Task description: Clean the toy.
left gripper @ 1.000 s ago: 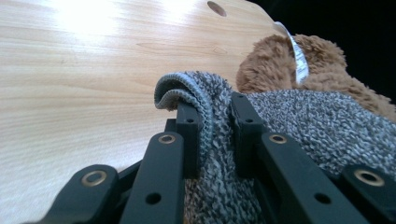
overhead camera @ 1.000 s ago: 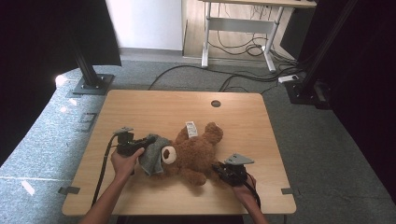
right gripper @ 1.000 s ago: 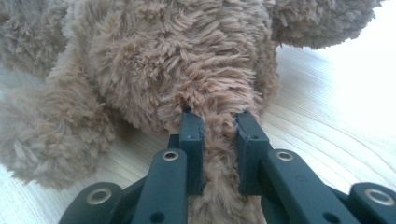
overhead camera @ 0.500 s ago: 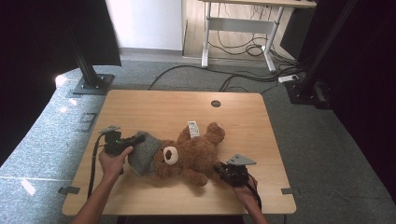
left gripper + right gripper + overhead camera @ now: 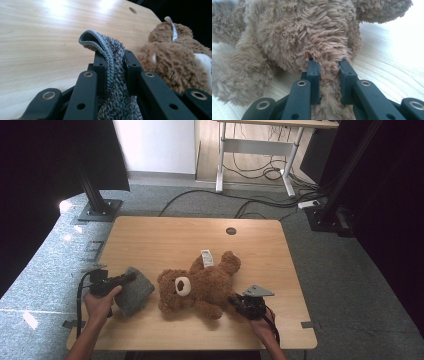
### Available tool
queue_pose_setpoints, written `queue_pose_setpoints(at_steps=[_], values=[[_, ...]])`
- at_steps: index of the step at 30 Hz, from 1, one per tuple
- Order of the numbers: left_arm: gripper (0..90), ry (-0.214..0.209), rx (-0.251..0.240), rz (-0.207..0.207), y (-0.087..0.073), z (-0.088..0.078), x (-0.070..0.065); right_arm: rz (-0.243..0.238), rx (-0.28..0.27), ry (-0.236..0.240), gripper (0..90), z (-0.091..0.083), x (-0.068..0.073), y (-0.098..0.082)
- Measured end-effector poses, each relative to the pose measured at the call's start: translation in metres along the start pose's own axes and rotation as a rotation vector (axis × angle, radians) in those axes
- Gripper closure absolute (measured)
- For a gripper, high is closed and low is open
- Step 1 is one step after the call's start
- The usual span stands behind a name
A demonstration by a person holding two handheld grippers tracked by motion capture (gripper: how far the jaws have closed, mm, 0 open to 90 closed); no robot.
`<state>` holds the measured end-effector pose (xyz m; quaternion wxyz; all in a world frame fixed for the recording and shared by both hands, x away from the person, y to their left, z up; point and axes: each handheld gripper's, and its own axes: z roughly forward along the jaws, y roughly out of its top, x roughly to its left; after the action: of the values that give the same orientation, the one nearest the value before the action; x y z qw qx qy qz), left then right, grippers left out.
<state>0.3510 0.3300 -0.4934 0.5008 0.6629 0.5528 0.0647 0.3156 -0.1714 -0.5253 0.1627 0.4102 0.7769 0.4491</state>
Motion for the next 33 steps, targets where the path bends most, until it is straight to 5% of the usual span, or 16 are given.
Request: queue_pose_setpoints(at_steps=[11,22,27,28,33], values=[[74.5,0.055,0.02,-0.026,-0.013,-0.016,0.019,0.011,-0.001,0.012,74.4,0.001,-0.002,0.0],[64.0,0.096,0.114,-0.006,-0.02,0.002,0.021,0.011,-0.003,0.019,73.9,0.003,-0.004,0.0],[46.4,0.133,0.102,0.044,-0.02,0.001,0.018,0.007,-0.006,0.015,72.7,0.003,-0.003,0.0],[39.9,0.184,0.106,0.093,-0.018,0.0,0.012,0.006,-0.007,0.013,72.5,0.003,-0.003,0.0],[26.3,0.211,0.094,0.174,-0.01,-0.004,0.001,0.007,-0.008,0.011,71.3,0.003,-0.003,0.0]])
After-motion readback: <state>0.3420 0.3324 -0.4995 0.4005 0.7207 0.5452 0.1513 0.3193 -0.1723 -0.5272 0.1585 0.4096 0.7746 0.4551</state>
